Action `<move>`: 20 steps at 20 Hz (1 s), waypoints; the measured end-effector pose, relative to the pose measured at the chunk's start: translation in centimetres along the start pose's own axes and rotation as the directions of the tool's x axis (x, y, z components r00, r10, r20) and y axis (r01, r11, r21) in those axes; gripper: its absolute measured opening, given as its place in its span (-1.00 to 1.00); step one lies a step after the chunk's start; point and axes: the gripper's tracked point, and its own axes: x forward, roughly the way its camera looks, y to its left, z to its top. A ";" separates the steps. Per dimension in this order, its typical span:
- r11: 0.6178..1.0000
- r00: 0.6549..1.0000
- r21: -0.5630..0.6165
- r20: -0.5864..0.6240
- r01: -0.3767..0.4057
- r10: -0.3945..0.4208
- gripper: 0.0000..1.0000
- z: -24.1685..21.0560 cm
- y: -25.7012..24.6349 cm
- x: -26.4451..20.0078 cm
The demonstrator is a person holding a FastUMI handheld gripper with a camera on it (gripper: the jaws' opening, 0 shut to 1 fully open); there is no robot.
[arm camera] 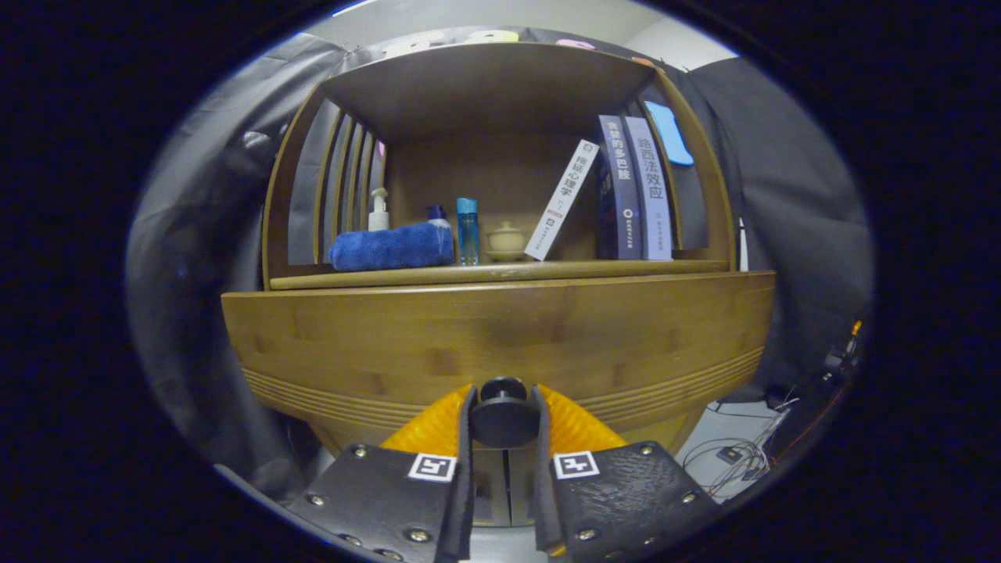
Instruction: Pull open the drawer, take out the items inside it, and place them on the countertop above the cabinet.
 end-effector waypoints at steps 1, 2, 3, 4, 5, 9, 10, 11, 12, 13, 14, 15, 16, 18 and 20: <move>1.000 1.000 0.004 -0.005 0.001 -0.001 -0.38 -0.1 -0.1 -0.8; 1.000 1.000 -0.004 -0.008 0.003 -0.003 -0.38 -0.2 -0.1 -1.6; 1.000 1.000 -0.015 -0.010 0.002 -0.002 -0.38 -0.3 -0.2 -2.5; 1.000 1.000 -0.022 -0.010 0.003 -0.003 -0.38 -0.3 -0.3 -3.3; 1.000 1.000 -0.021 -0.014 0.002 -0.003 -0.38 -0.4 -0.4 -4.2; 1.000 0.998 -0.008 -0.060 0.009 -0.009 -0.38 -1.7 -0.8 -7.3; 1.000 0.999 0.004 -0.050 0.007 -0.006 -0.38 -1.3 -0.6 -8.0; 1.000 0.998 0.007 -0.065 -0.001 0.002 -0.37 -1.8 -0.3 -8.7; 1.000 0.998 0.004 -0.057 -0.007 0.008 -0.38 -1.6 0.1 -9.3; 1.000 0.998 -0.012 -0.062 -0.008 0.007 -0.37 -1.8 0.2 -10.0; 1.000 0.998 -0.024 -0.061 -0.011 0.009 -0.38 -1.8 0.2 -10.8; 1.000 0.998 -0.024 -0.056 -0.014 0.013 -0.38 -1.7 0.5 -11.1; 1.000 0.998 -0.015 -0.062 -0.015 0.014 -0.38 -1.7 0.5 -11.5; 1.000 0.997 0.020 -0.070 -0.018 0.019 -0.38 -1.7 0.3 -12.1; 1.000 0.997 0.019 -0.069 -0.015 0.016 -0.38 -1.5 0.2 -13.2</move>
